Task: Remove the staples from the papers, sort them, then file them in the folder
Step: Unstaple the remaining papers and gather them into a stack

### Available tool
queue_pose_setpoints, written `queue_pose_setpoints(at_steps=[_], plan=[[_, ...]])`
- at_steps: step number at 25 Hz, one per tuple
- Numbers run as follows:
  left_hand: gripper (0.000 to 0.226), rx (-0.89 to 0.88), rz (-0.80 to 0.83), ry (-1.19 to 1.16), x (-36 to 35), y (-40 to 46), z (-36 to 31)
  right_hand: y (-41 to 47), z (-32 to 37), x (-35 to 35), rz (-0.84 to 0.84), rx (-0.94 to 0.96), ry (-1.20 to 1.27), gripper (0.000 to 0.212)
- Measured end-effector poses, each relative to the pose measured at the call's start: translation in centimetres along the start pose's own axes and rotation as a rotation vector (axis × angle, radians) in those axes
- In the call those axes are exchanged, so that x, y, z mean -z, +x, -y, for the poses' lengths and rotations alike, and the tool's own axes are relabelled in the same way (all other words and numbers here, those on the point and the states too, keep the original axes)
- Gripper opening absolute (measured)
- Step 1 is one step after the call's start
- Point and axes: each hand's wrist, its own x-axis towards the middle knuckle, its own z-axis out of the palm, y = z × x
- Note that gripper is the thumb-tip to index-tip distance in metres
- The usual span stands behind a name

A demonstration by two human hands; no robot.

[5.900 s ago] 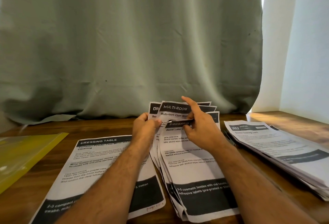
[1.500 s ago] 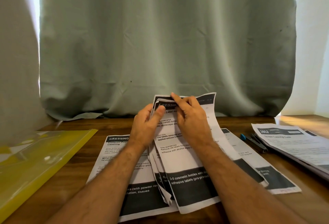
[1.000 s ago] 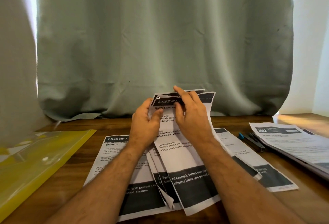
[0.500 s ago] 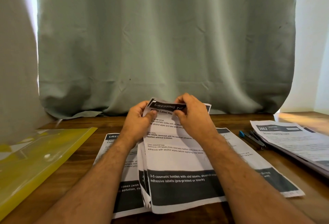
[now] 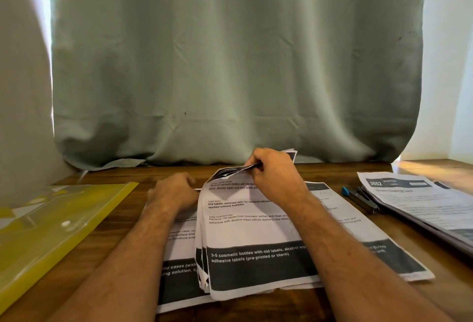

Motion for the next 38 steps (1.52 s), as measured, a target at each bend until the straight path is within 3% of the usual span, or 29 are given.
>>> queue_pose_setpoints(at_steps=[3,5,7,12,15,19,23,28,33,38], plan=[[0.093,0.281,0.083,0.146,0.1,-0.1,0.7,-0.2,0.4,-0.2,0.096,-0.025,-0.012,0.015],[0.114,0.346,0.088,0.204,0.6,-0.8,0.5,-0.2,0.5,-0.3,0.133,-0.04,-0.014,0.015],[0.106,0.329,0.021,0.183,0.8,-1.2,0.5,-0.3,0.5,-0.3,0.152,-0.049,-0.011,0.017],[0.029,0.241,-0.253,-0.186,1.6,-0.3,0.7,-0.3,0.4,-0.3,0.122,-0.037,-0.003,0.015],[0.014,0.119,-0.421,-0.423,2.3,0.1,0.8,-0.2,0.2,-0.2,0.008,0.042,-0.006,0.016],[0.015,0.028,-0.571,-0.782,3.0,-0.4,0.1,-0.6,0.0,0.2,-0.191,0.214,0.042,0.018],[0.024,-0.021,-0.686,-0.903,3.3,-0.8,-0.5,-0.8,-0.2,0.2,-0.299,0.32,0.047,0.02],[0.009,-0.125,-0.71,-0.929,3.5,-1.7,-1.2,-0.5,-0.3,-0.3,-0.22,0.292,0.038,0.016],[0.019,-0.266,-0.698,-0.855,3.4,-2.8,-2.3,-0.1,0.4,-1.0,-0.155,0.231,0.025,0.021],[0.025,-0.479,-0.638,-0.809,2.8,-3.5,-3.3,0.8,1.9,-1.2,-0.233,0.168,0.127,0.019]])
